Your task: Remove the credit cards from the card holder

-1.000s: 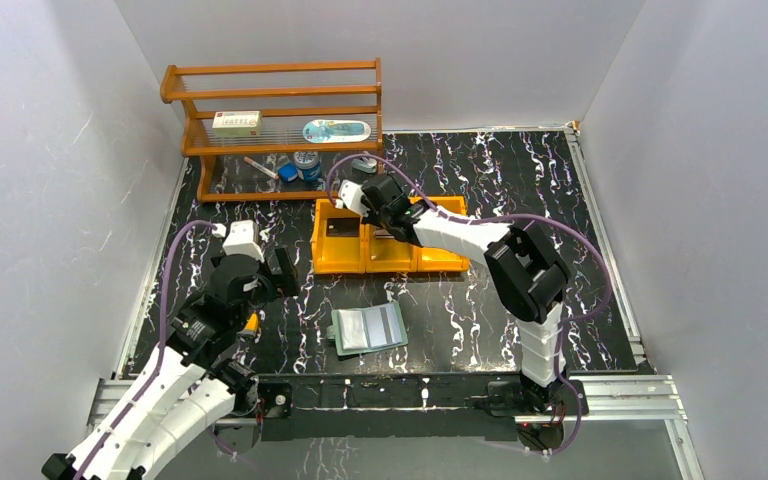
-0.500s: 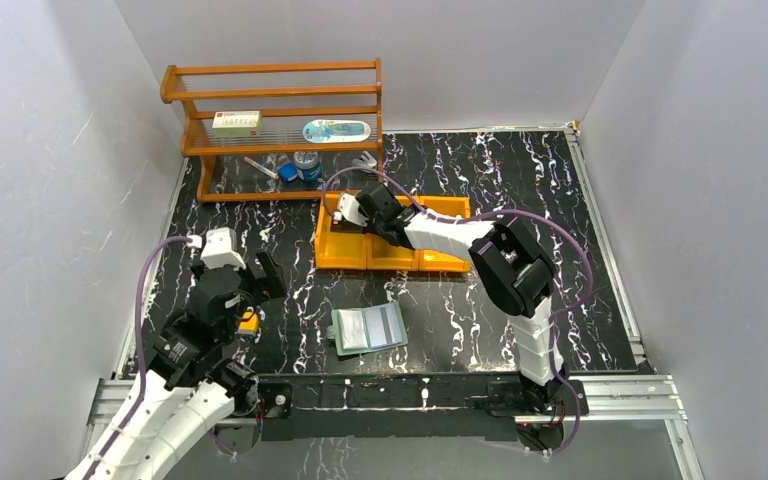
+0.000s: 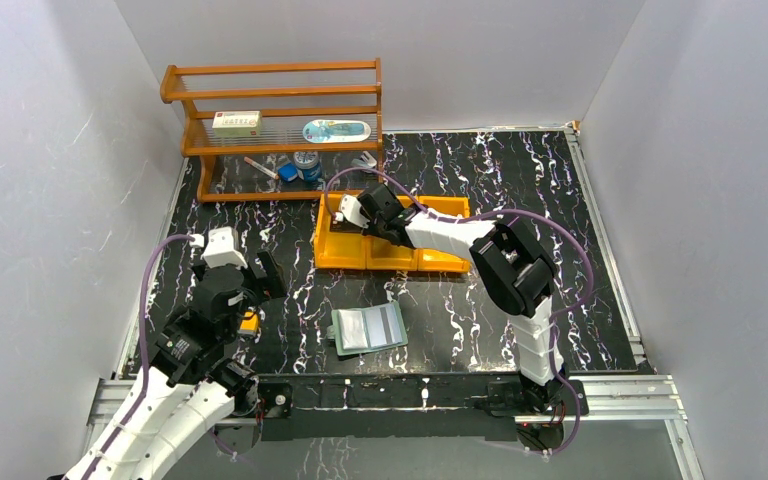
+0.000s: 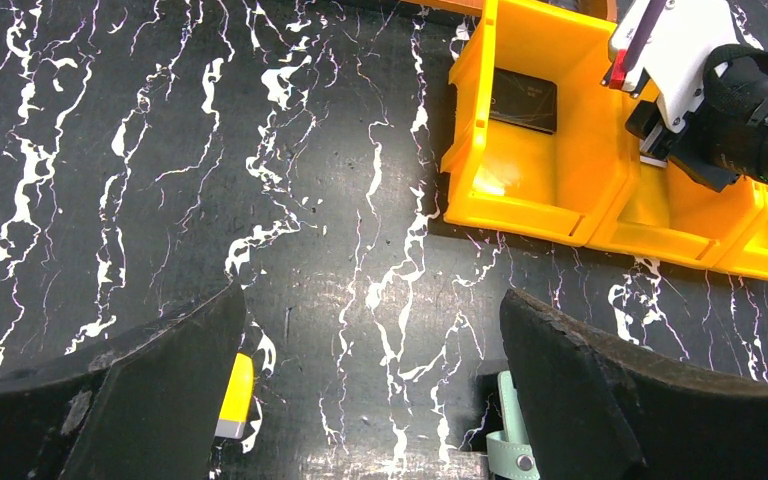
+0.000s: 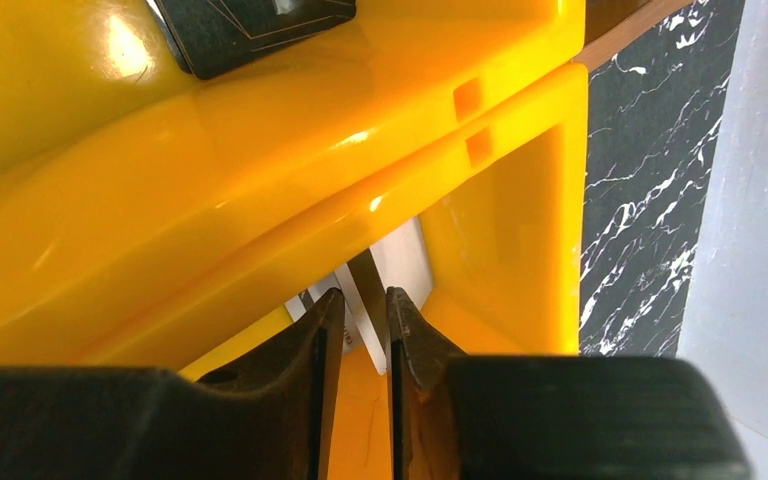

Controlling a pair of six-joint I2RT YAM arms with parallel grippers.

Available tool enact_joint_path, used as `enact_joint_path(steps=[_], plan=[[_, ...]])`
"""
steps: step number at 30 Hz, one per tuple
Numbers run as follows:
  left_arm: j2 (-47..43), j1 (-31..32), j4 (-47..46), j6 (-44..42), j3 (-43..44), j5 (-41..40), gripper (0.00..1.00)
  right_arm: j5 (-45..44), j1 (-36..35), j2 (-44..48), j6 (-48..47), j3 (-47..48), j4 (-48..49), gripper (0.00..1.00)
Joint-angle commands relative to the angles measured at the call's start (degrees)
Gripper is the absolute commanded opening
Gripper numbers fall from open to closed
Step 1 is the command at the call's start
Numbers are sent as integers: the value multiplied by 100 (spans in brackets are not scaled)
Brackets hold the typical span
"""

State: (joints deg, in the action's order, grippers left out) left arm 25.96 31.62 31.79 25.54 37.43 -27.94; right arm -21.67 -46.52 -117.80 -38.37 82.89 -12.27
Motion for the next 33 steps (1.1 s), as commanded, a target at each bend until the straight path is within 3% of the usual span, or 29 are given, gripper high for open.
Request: enact_joint_path(steps=[1,11,16,20,23,26,29,33], plan=[[18,-15,46,-13,107,-150,98,232,-30,366,188,74,33,32],[170,-16,33,-14,112,-79,98,598,-32,941,806,-46,152,33],[272,-20,13,-23,111,52,98,719,-41,1833,2076,-482,311,37],[350,-21,-91,-34,63,280,98,715,-41,3054,3968,-1681,1149,61],[436,-16,-217,-88,46,634,98,760,-32,3802,5528,-2481,1225,73],[507,-18,-420,-76,-8,1256,98,1477,-32,4347,6788,-3163,1249,75],[614,-20,-916,294,-88,2518,98,2258,-31,4651,7556,-3726,1298,75],[1153,-21,-2107,884,-187,4053,95,3118,-35,4728,8424,-4232,1499,65]])
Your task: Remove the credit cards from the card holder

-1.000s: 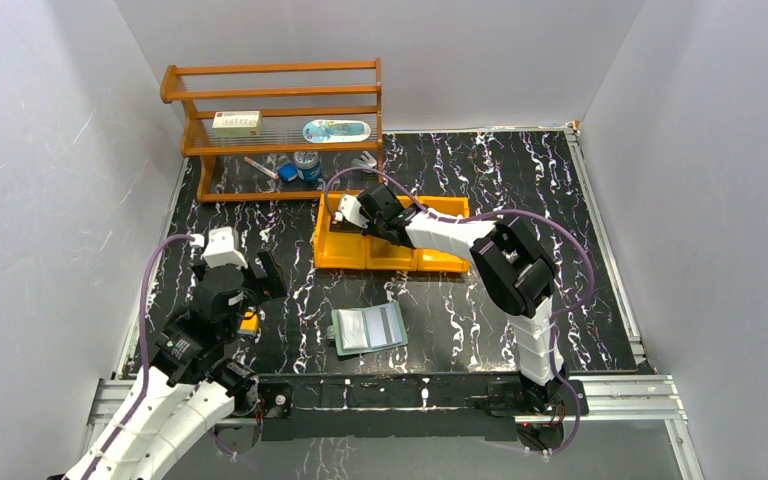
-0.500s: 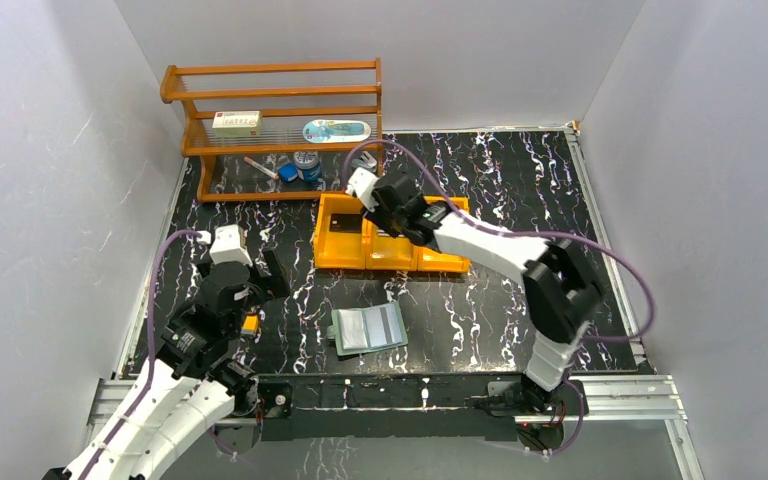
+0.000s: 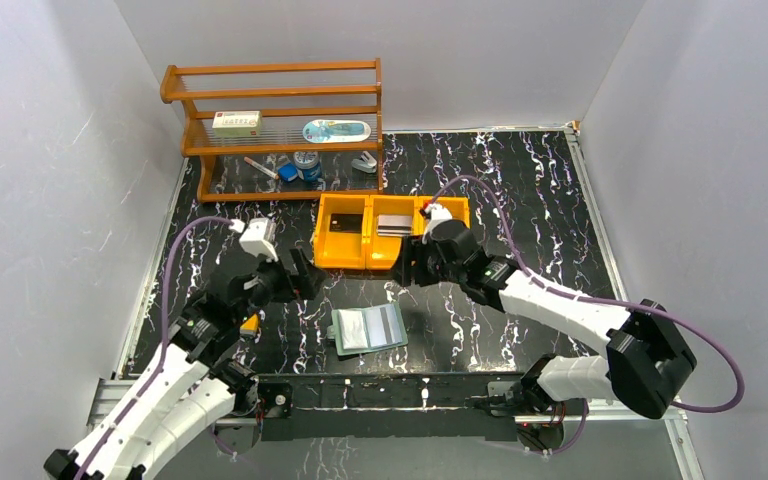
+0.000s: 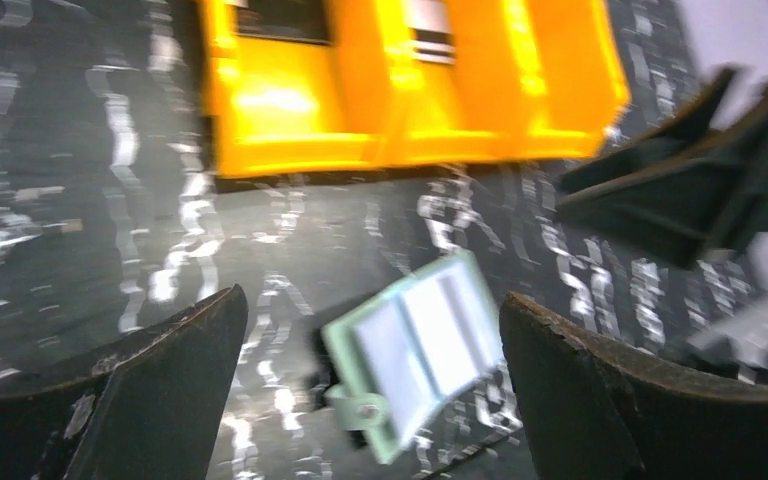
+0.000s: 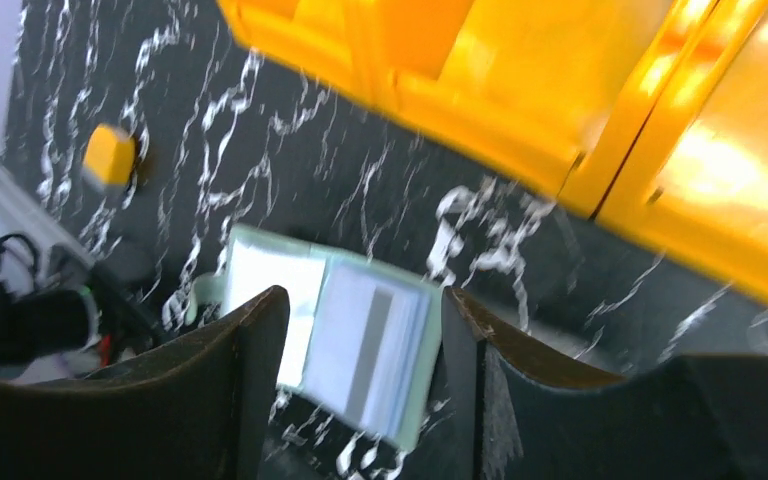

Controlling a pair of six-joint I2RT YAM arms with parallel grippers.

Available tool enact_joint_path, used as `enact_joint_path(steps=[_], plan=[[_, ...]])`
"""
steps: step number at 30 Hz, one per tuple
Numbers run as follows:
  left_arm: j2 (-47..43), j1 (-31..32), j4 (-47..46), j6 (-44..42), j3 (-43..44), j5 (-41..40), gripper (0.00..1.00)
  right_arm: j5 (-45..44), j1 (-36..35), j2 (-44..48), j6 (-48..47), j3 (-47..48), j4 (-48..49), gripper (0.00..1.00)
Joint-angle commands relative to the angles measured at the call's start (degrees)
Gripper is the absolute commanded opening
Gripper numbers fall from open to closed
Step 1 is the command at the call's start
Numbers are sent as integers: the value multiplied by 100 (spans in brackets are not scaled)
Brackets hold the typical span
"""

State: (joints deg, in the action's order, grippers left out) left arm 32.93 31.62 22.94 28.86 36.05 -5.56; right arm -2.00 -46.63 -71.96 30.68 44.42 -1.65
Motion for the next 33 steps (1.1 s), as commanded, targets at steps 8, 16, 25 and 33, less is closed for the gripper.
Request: enact_joint_path(steps=[8,16,25,33], plan=[[2047,2,-1731,806,-21,3242,78,1589,-292,-154,2347,-1059,1191,49],[2187,53,-1709,984,-597,3550,69,1383,-597,-683,2610,-1032,1148,45],[2524,242,-1610,827,-696,3644,65,916,-724,-925,2600,-873,547,45],[2830,376,-1325,652,-861,3221,62,825,-730,-829,2540,-876,361,46]])
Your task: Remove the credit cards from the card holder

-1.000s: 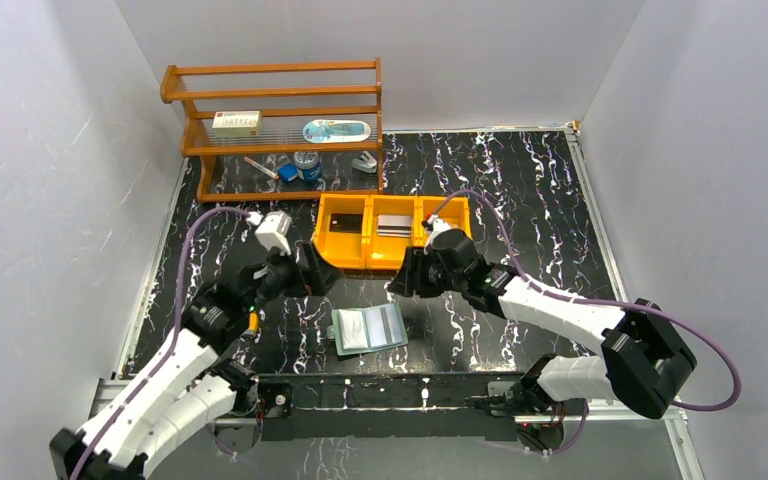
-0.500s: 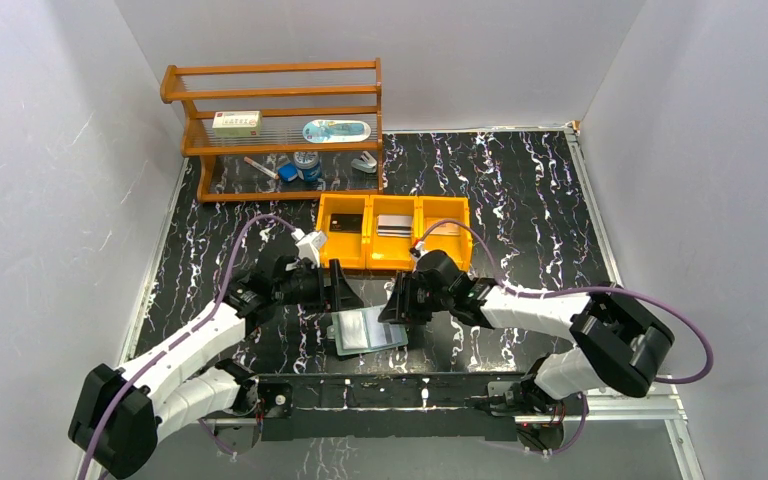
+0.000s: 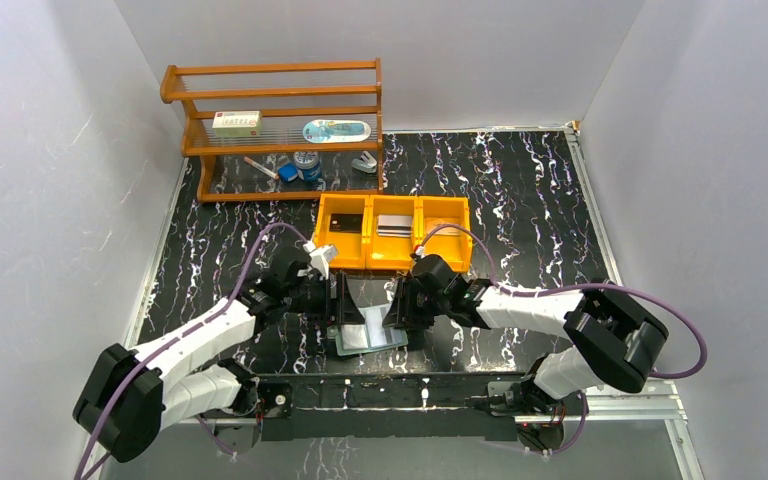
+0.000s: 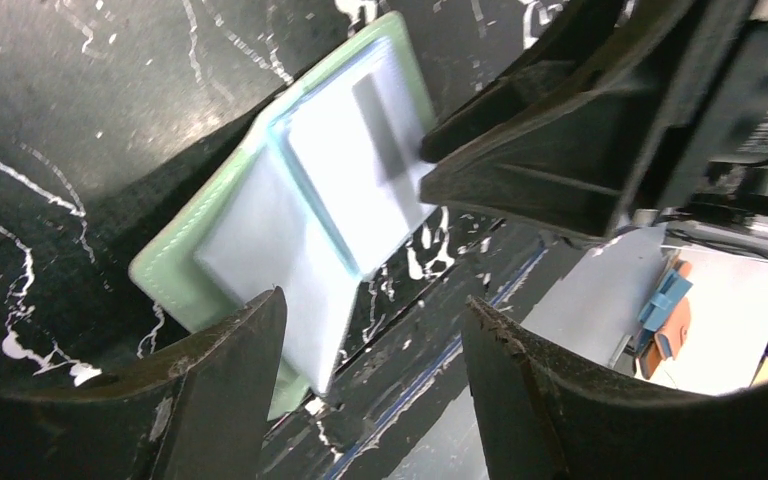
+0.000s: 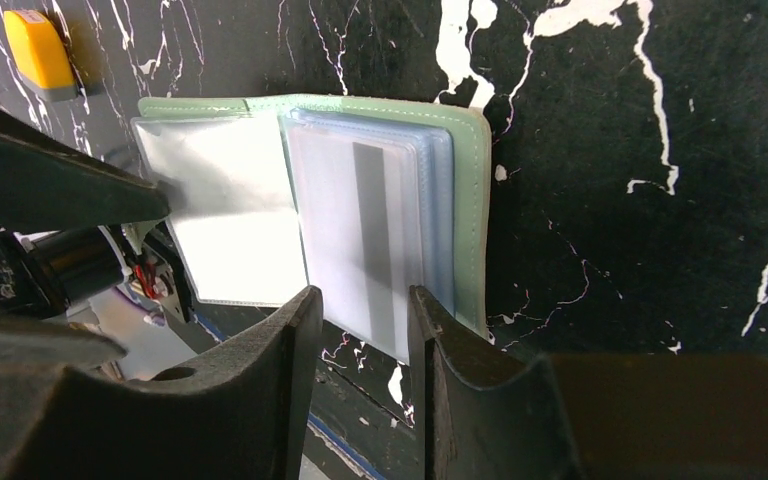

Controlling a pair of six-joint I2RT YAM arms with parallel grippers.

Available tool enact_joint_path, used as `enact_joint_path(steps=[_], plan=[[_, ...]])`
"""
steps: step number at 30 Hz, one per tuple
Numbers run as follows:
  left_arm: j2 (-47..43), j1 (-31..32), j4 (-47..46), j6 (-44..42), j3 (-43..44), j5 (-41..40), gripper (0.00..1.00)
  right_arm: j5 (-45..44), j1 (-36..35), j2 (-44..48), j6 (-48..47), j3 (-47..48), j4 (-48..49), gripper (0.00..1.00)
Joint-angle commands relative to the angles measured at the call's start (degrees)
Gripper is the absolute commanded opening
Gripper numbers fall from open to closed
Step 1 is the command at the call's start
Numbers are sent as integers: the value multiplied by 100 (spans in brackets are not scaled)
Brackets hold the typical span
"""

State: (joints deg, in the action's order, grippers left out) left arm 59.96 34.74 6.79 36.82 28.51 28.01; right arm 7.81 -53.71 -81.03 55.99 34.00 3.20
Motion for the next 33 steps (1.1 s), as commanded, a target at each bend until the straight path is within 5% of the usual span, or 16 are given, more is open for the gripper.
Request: enact_joint_path(steps=[1,27,33], plan=[[180,86,308,-160,-129,-175,62,-124,-21,45,13,166,-96,46],[789,481,429,-171,-208,-1056,51,1027,-32,-589,472,93,1394,42],[701,490,438,-171,-223,-1134,51,726,-32,-455,308,235,853,43]])
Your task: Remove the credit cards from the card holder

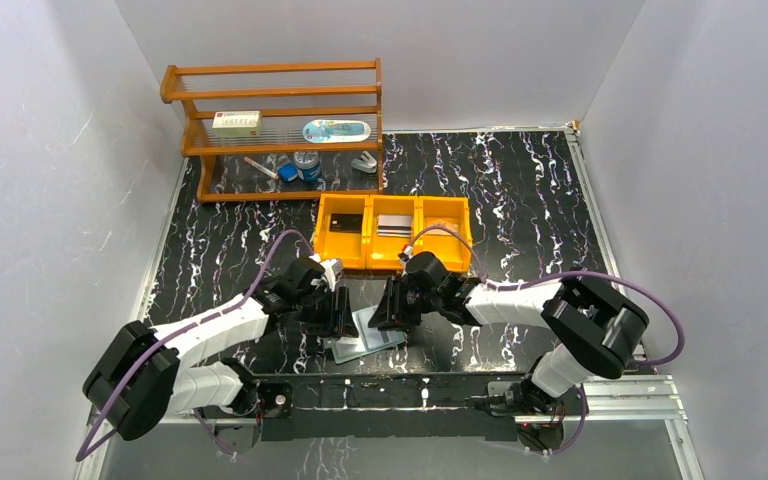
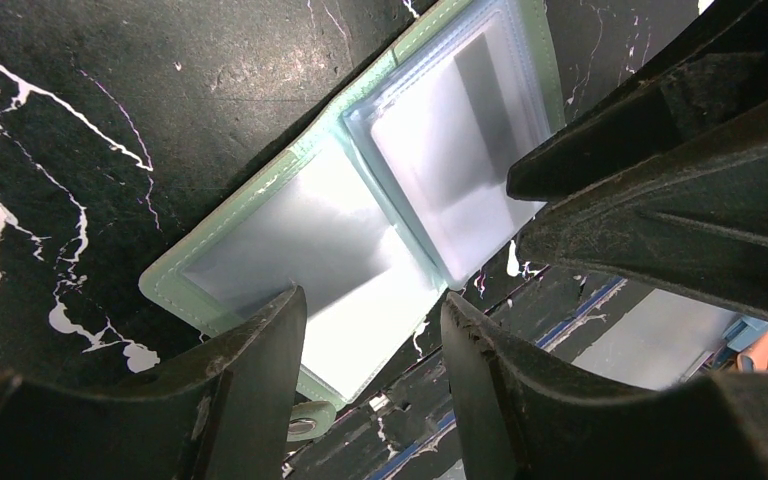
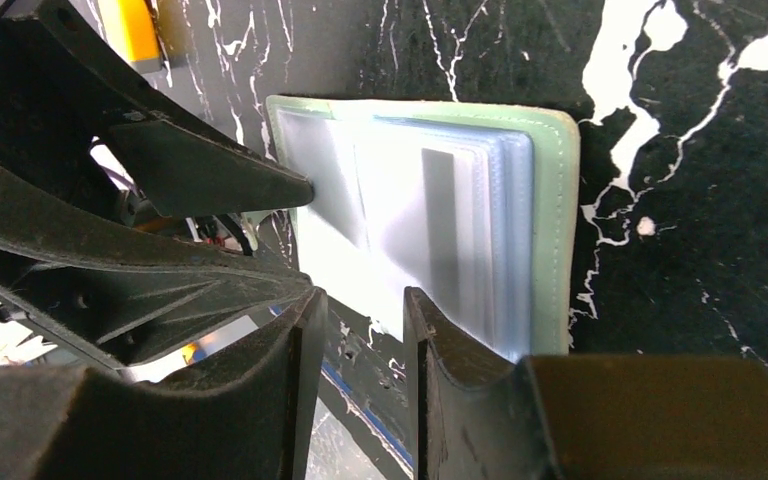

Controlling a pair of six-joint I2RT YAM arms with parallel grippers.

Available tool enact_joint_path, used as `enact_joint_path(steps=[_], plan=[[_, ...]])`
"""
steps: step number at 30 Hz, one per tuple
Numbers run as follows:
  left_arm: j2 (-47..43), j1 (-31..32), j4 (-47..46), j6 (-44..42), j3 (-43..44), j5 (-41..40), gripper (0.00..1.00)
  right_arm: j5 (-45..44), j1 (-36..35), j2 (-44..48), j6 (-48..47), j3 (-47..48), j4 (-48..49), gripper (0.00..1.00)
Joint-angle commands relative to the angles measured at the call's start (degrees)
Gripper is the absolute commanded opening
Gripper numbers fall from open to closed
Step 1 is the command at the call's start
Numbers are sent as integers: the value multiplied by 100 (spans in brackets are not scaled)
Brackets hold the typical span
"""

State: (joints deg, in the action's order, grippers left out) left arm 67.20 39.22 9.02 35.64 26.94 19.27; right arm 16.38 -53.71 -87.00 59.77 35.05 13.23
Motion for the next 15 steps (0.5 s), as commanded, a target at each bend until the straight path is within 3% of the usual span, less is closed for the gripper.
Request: enact_joint_path(steps=[1,7,15], plan=[[-38,42,221,-44,-58,-271,51,-350,-38,220,-134,161,-351,43],[-97,43,223,-39,-57,-331,50,-871,-33,363,-548,458,-1367,45],[-88,42,238,-39,-70,-360,49,-800,-59,177,-584,486,-1407,45]])
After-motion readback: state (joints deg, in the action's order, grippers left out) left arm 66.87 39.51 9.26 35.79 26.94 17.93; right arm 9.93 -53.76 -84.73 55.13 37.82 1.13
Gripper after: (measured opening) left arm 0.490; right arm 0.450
